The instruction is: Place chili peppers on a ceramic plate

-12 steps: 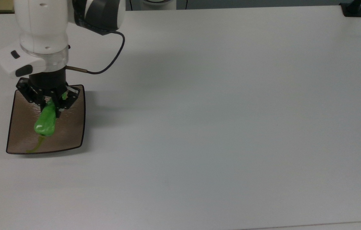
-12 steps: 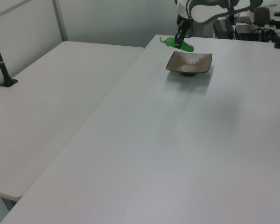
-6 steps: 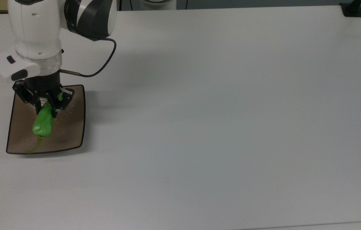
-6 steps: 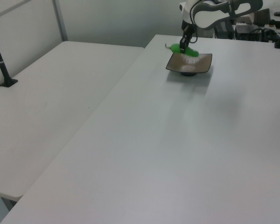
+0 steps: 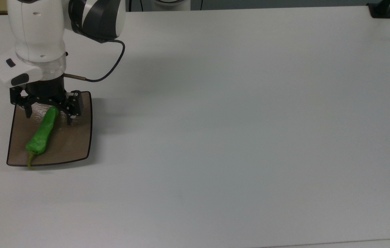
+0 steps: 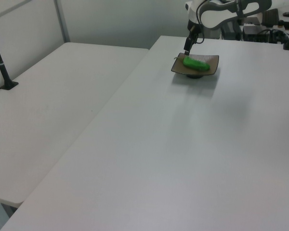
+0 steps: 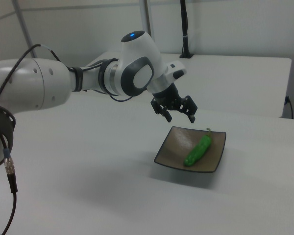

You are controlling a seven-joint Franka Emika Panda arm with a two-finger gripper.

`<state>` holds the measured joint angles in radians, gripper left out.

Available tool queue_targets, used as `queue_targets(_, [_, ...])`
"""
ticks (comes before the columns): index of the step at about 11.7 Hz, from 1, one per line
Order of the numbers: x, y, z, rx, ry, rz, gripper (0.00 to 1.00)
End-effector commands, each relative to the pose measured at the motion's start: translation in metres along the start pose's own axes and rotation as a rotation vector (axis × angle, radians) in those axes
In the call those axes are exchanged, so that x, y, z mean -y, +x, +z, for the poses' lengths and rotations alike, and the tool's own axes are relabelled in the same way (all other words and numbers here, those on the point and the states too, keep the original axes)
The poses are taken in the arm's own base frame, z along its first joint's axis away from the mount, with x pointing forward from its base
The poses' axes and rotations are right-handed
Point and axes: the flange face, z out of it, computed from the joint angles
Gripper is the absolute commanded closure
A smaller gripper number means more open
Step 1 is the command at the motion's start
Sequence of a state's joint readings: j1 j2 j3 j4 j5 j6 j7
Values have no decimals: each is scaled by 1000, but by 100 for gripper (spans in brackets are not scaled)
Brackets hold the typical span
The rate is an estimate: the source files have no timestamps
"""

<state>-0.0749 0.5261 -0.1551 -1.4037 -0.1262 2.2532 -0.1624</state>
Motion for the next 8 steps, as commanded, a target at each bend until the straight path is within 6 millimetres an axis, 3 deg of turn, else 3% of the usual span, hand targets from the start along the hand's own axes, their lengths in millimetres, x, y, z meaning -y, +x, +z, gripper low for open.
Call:
queue_targets(1, [30, -5, -41, 24, 73, 19, 0])
queue_targets(4, [66, -11, -83, 96, 226, 169, 0])
queue_targets(8, [128, -49, -144, 339, 331, 50, 0])
